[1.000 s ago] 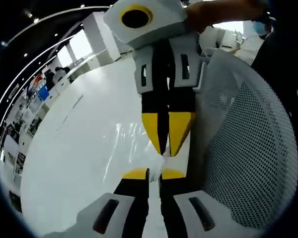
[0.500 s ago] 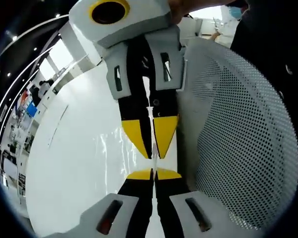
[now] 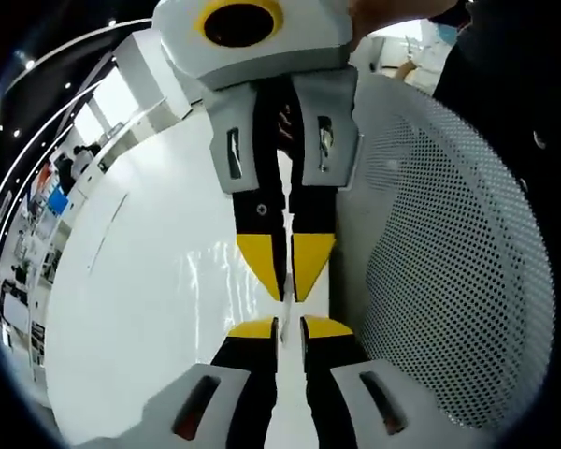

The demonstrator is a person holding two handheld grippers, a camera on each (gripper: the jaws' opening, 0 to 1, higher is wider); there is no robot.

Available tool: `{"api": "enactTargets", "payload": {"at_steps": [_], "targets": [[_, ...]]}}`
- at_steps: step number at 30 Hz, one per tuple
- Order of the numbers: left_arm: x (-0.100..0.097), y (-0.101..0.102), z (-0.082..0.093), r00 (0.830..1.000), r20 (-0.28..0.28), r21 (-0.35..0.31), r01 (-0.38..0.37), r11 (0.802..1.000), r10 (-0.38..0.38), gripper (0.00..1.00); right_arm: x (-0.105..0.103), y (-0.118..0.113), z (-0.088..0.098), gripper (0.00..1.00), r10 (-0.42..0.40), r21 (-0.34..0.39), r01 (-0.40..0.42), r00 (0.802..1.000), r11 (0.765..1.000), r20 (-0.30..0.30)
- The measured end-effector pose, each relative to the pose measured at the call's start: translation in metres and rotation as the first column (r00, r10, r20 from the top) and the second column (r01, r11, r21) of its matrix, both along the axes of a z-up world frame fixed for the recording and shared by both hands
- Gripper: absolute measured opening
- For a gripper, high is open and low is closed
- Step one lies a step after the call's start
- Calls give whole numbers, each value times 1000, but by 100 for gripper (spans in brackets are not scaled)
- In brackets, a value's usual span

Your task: Open the resealable bag by pulling the two sides of the seal apart until the entire bag opening is separated and visibly accessible.

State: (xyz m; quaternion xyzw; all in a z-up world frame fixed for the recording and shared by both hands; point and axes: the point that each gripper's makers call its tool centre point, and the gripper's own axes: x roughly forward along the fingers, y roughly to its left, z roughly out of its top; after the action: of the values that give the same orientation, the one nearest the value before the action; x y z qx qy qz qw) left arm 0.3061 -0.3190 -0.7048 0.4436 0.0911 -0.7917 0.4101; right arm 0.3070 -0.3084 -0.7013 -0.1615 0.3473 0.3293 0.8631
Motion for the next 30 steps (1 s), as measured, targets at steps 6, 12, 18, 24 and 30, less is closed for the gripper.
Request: {"api": "enactTargets", "payload": {"at_steps": [6,12,18,24,30], "targets": [[-5,-3,4,1000,1,-15,19,1000,-19,3,-1,1,-1,0,20,-30,-20,1000,999,2],[-6,-1,4,999,-14,-7,30,1000,-30,0,-3,2,-1,0,35,-48,-35,999,998,1],[-7,-3,6,999,17,-34,48,998,-47,0,-2,0,-3,3,40,-79,-40,999,996,6],[-7,-4,5,999,17,-28,46,999,-45,0,-2,1,-5,2,61,-117,-60,998,991,6],[-6,-5,6,1000,-8,-22,2,1000,-2,0,-1,-2,-6,0,76,-151,-74,997,986,6]]}}
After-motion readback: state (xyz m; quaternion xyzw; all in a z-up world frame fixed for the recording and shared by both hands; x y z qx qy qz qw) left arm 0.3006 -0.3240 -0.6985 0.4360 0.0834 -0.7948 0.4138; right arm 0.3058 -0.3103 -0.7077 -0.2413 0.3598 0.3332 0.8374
